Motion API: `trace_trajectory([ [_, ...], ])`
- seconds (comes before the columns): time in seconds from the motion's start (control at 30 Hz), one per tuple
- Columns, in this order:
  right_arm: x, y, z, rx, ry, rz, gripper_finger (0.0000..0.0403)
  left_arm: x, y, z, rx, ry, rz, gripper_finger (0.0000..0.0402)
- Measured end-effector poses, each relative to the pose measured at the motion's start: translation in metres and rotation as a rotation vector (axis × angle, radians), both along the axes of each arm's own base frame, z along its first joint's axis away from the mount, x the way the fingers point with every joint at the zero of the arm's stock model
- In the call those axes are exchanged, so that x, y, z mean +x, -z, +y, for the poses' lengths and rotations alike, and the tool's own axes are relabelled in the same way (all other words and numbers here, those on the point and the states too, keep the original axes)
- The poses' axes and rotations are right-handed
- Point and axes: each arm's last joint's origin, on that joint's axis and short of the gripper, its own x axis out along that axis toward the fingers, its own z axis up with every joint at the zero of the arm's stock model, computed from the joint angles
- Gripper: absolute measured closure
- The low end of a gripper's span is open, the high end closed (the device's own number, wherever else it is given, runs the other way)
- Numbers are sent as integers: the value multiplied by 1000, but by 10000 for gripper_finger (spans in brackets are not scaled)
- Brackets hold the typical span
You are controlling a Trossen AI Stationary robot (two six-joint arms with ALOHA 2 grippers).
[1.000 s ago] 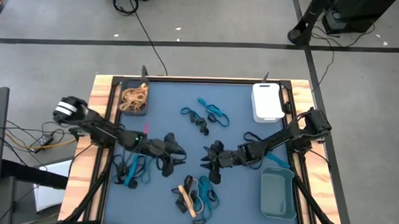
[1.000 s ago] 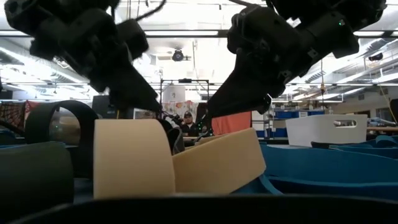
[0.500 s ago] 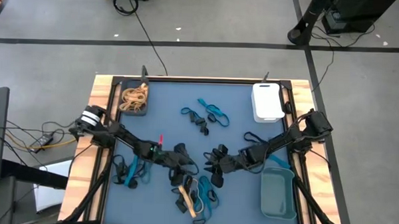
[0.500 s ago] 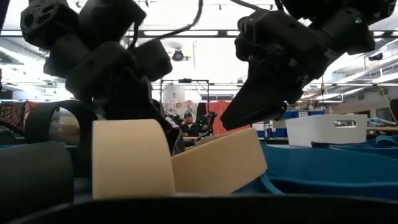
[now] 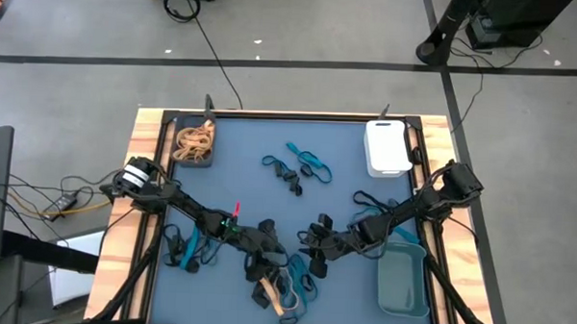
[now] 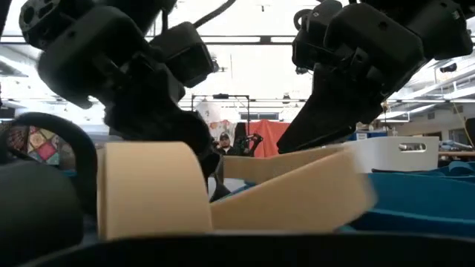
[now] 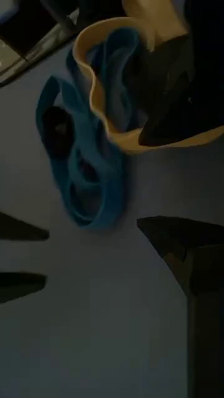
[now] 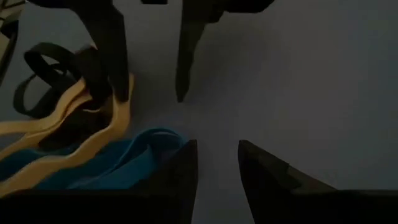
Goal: Sort rubber bands into baskets
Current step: Put the yellow rubber band into the black bin
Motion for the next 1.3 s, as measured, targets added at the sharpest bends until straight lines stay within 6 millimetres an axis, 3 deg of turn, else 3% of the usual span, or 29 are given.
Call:
trace_trajectory([
  [0.77,-1,0,3,-4,-8,-3,275,1,-2,-2,-20,-15,-27,204],
  [1.3,-2,0,2,-7,-8,5,275,-8,15,-8,98,-20,81,219],
])
